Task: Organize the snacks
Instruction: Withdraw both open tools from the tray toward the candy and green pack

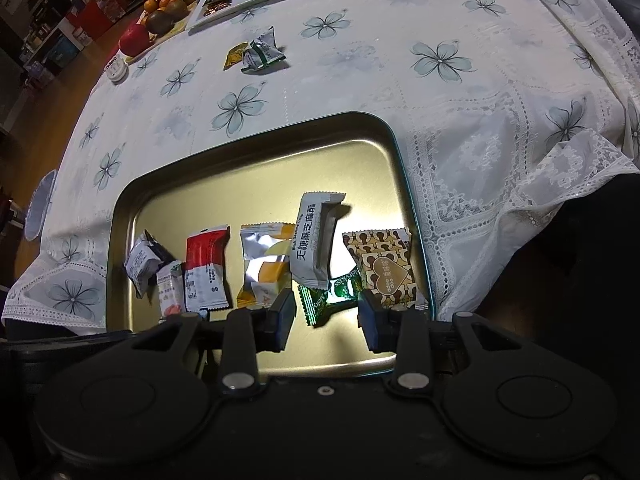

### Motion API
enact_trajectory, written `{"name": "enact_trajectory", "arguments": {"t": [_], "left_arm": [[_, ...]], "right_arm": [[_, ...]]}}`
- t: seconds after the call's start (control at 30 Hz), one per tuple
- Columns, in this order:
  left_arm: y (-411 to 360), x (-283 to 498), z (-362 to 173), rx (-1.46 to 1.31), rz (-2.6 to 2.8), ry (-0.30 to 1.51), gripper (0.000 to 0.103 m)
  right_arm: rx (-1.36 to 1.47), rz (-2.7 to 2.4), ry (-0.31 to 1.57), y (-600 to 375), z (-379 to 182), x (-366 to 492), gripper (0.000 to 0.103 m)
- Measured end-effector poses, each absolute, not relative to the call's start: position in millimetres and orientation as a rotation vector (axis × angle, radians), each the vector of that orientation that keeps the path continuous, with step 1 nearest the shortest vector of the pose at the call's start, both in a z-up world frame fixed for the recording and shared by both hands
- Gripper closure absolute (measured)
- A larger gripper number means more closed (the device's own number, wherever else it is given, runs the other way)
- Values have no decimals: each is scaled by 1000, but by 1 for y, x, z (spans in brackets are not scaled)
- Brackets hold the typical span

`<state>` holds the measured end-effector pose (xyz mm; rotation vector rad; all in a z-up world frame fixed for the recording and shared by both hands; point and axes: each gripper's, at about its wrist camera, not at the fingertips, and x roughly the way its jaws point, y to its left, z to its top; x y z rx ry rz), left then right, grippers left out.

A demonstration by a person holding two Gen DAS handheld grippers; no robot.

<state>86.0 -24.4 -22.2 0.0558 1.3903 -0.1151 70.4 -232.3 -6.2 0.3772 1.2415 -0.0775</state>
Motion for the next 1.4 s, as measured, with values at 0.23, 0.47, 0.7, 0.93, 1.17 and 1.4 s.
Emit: {"name": "enact_trajectory", "arguments": {"t": [0.23,0.47,0.7,0.93,1.17,1.4], "left_arm": [[-24,84,-23,62,-107,1393,49],[-22,80,-24,66,-95,1397,49],[-22,77,-19,78,-70,1380,49],[-19,75,-13,69,-79,1366,49],[-15,75,-11,48,-81,1366,49],[-15,80,-10,41,-84,1362,49]], "right_arm": [[372,-58,1255,-228,-9,68,66],[344,-29,1281,-219,-13,66,59],[294,-14,1297,-212,-14,65,46],[215,-3,1322,-203,-13,65,34],[190,2,1316,-197,-8,69,21],[156,19,1282,-192,2,76,19]]}}
